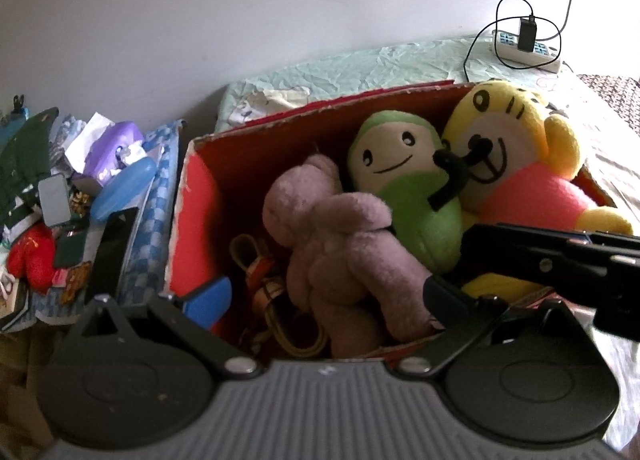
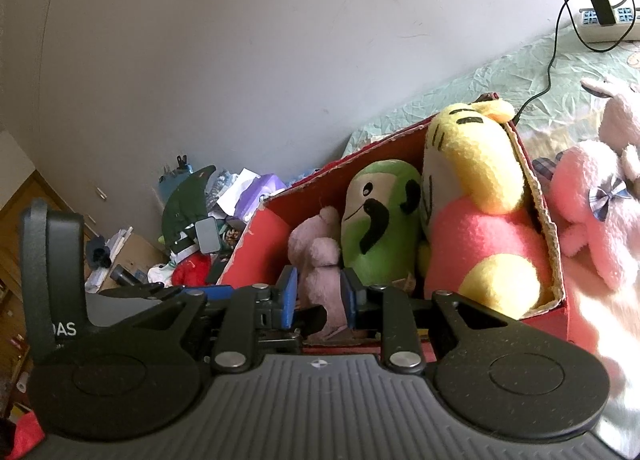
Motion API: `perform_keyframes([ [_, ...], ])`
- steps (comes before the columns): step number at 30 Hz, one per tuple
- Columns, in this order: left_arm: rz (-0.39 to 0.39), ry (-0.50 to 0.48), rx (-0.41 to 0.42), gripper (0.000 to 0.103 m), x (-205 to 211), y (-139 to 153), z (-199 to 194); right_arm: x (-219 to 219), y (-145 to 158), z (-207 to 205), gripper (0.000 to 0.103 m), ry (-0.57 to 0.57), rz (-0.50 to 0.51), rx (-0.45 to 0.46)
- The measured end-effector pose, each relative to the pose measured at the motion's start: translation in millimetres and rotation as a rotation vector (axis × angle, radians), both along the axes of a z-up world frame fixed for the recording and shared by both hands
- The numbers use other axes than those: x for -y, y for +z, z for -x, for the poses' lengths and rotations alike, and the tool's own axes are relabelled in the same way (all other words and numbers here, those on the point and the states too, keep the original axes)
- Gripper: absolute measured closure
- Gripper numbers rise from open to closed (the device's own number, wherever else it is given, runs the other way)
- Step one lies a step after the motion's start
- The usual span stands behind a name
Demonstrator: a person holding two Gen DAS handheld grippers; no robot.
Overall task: Organize objects
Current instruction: 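Open the right gripper and withdraw it from the red box, then move the right gripper to the white bunny plush with blue-checked ears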
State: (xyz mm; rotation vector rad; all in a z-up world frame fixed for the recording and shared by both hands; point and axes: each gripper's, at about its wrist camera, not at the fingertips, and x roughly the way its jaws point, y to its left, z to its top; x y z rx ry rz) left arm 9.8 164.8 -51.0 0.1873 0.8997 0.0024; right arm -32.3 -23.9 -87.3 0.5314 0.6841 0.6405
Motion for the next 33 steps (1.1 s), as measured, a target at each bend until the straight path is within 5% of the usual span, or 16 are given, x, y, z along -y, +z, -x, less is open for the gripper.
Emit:
perform_keyframes([
  [20, -0.049, 0.055, -0.017, 0.001, 4.0, 12.3, 8.2, 9.2, 2.6, 6.2, 0.077, 0.020, -0.036, -0.008],
  [33, -0.043, 0.092, 0.018, 0.001, 35.9, 34.5, 23.9, 56.0, 10.0, 9.6, 0.069, 0.072, -0.084, 0.021],
])
